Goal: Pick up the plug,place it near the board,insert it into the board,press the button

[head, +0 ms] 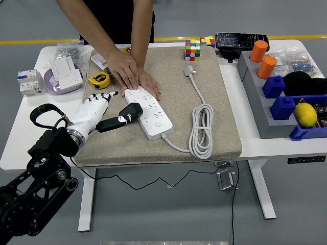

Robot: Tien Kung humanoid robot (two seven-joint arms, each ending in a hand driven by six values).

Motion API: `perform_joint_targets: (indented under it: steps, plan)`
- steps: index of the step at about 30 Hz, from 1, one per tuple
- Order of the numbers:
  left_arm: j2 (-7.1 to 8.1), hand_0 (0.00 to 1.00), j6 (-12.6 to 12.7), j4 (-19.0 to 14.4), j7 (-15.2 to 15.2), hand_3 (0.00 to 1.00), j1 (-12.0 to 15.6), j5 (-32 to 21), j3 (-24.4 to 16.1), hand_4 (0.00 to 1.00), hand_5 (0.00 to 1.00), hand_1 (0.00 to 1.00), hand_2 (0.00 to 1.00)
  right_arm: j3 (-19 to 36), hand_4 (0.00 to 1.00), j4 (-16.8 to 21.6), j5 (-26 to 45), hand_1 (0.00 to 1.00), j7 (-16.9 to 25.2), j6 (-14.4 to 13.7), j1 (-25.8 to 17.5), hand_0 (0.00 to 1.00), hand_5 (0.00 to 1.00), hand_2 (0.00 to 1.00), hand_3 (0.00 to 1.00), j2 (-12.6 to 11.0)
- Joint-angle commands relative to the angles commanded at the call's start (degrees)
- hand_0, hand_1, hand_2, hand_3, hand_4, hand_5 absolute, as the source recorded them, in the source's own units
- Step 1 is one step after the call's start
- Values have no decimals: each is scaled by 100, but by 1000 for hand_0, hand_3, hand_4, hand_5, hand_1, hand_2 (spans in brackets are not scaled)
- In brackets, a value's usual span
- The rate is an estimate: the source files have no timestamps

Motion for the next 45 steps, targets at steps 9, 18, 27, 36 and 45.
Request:
perform_joint_targets:
  steps: [9, 18, 27, 36, 45]
  plan:
    - [101, 998, -110, -26, -53, 987, 101, -287, 136, 998, 998, 998, 998, -11, 998, -3, 4, 897, -1, 2, -5, 933, 998, 825, 828, -6]
    - [97, 998, -12, 43, -177, 987, 38, -467, 341, 998, 998, 998, 998, -39, 998, -7, 9, 897, -1, 3, -15, 932, 998, 825, 829, -19]
    - [127, 998, 55, 430, -331, 989, -130, -611, 544, 998, 998, 998, 998, -49, 998, -13, 16, 897, -1, 6, 0, 932, 998, 825, 829, -28]
    - [101, 998, 94, 511, -368, 991, -243, -616, 602, 998, 998, 998, 998, -34, 998, -15, 9, 897, -4, 12, 3, 931, 998, 825, 829, -21]
    - [77, 998, 100, 582, -386, 988, -366, -626, 695, 998, 998, 998, 998, -26, 998, -18, 6, 897, -6, 14, 19, 931, 998, 825, 828, -15]
